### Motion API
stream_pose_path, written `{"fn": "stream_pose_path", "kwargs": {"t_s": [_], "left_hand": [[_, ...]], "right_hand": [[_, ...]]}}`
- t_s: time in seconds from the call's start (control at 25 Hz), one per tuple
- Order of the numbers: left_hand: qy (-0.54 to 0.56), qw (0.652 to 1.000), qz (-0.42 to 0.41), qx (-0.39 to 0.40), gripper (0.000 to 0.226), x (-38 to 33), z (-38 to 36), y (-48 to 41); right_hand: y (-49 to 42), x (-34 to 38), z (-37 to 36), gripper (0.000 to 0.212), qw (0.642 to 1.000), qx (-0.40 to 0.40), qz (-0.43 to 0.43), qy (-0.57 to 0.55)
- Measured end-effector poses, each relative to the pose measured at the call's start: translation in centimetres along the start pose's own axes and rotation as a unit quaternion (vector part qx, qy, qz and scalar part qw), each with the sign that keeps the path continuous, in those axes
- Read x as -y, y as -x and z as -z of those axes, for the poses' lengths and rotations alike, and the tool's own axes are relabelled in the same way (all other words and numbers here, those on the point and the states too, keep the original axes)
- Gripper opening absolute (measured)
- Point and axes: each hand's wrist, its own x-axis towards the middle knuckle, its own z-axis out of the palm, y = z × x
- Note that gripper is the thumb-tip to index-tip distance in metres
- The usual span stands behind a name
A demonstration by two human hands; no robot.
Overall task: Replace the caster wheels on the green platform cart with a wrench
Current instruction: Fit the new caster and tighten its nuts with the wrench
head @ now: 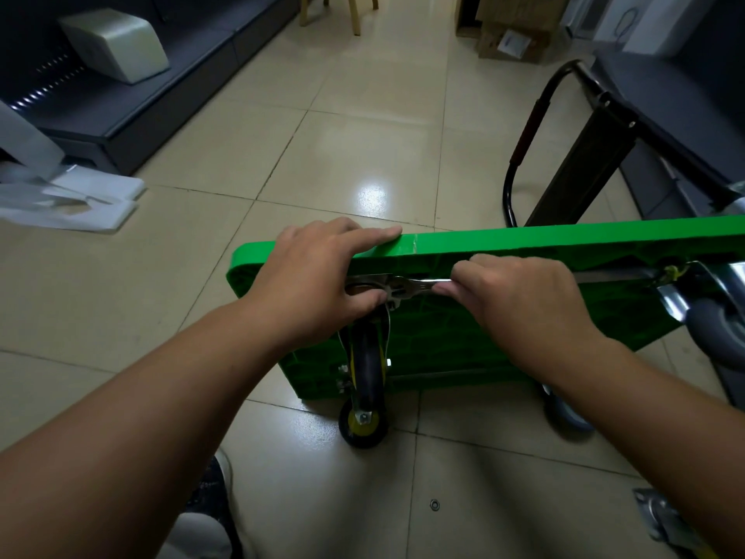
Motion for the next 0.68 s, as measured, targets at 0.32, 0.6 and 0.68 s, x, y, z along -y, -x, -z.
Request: {"fn": "stream_pose_path", "kwargs": {"t_s": [0.32,0.6,0.68], "left_hand": [[-0.006,1.000,0.004,0.005,0.072,-0.1,0.0,0.2],[0.007,0.999,0.005,0.050,0.073,-0.2,1.0,-0.4],[0.011,0.998,0.004,0.068,0.072,-0.1,1.3,-0.6]], "right_hand": [[2.7,4.2,-7.4,0.026,0.903,-0.050,-0.229,-0.359],[4.2,9.9,-8.7,0.031,0.648,-0.016,-0.412,-0.640],[7.3,7.9,-8.9,0.023,0.700,0.041,-0.410,-0.583]]}}
